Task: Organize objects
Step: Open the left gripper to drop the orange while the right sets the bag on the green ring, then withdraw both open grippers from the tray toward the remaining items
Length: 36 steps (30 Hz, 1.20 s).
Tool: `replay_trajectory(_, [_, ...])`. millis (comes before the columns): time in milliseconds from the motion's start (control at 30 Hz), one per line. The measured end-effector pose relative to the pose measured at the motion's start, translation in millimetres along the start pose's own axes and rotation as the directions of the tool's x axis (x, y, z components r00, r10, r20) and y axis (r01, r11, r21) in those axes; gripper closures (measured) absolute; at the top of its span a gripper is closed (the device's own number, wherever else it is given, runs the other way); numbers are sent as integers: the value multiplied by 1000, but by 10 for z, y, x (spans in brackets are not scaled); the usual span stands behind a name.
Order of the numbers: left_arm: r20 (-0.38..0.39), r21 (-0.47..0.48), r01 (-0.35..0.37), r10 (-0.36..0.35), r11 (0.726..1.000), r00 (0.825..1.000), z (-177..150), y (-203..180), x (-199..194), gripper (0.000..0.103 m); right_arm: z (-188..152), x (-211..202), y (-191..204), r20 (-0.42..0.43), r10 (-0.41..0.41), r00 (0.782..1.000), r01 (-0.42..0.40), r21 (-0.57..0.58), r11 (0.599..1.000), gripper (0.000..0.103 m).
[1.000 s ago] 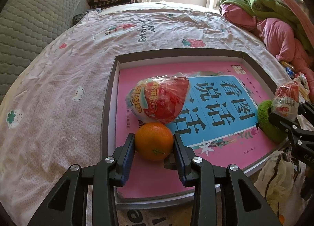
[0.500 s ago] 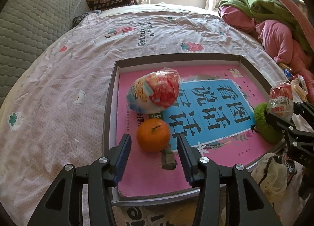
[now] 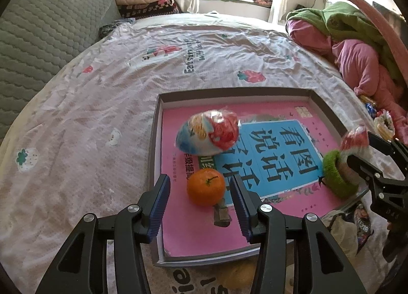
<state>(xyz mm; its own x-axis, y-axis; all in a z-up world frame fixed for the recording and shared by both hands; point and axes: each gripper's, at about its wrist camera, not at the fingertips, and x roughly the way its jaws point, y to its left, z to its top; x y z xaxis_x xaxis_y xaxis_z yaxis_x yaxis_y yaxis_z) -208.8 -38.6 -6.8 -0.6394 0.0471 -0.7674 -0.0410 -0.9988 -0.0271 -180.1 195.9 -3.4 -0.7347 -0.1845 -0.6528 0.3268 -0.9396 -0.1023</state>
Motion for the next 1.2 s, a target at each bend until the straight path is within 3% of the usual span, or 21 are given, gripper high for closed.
replay_trajectory(500, [101, -6, 20, -20, 1000, 995, 68, -27, -484, 52, 104, -355, 28, 110, -5, 994, 5, -8, 1000, 33])
replay_trajectory(1033, [205, -9, 50, -47, 999, 978, -112, -151, -982, 51, 48, -1002, 149, 254, 44, 966, -52, 24, 998, 33])
replay_trajectory(1133, [217, -16, 48, -44, 999, 975, -182, -149, -1044, 33, 17, -1043, 208, 262, 63, 963, -69, 16, 997, 30])
replay_trajectory(1200, [219, -21, 61, -55, 998, 974, -231, -140, -1067, 33, -25, -1060, 252, 254, 82, 964, -89, 17, 996, 30])
